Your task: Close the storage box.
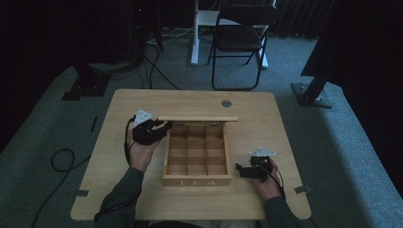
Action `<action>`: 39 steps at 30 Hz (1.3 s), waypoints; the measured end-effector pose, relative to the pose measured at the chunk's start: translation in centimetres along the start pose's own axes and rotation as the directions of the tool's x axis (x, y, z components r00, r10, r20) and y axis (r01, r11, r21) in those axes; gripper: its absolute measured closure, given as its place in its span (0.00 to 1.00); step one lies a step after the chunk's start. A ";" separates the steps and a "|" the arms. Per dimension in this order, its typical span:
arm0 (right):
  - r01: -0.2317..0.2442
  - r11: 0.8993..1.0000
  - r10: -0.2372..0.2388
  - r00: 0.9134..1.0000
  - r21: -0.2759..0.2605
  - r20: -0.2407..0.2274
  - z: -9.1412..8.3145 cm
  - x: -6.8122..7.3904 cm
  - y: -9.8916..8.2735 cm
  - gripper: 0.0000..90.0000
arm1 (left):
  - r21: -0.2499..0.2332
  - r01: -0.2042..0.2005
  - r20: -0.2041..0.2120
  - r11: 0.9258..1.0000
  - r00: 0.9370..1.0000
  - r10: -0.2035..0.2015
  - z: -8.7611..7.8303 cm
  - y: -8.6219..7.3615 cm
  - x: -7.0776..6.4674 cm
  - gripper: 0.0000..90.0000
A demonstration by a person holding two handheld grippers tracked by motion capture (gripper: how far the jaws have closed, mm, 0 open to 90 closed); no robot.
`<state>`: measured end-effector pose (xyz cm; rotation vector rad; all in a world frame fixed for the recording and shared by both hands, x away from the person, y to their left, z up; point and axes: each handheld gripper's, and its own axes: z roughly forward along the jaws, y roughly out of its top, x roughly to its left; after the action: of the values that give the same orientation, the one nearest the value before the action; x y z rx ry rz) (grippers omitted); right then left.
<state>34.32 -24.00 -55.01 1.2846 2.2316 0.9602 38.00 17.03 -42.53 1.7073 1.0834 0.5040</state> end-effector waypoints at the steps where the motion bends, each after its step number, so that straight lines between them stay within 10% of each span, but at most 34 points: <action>1: 0.000 1.000 0.000 1.000 0.000 0.000 0.0 0.0 0.0 0.15 | 0.000 -0.001 -0.001 1.000 1.000 0.001 0.0 -0.1 -0.1 0.62; 39: -0.002 1.000 0.002 1.000 -0.001 -0.001 0.0 0.0 0.0 0.15 | -0.024 -0.009 0.026 1.000 1.000 0.010 -1.5 -2.9 -1.2 0.56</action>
<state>34.31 -23.98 -55.02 1.2861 2.2305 0.9624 35.01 17.11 -44.35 1.6950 1.0473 0.4975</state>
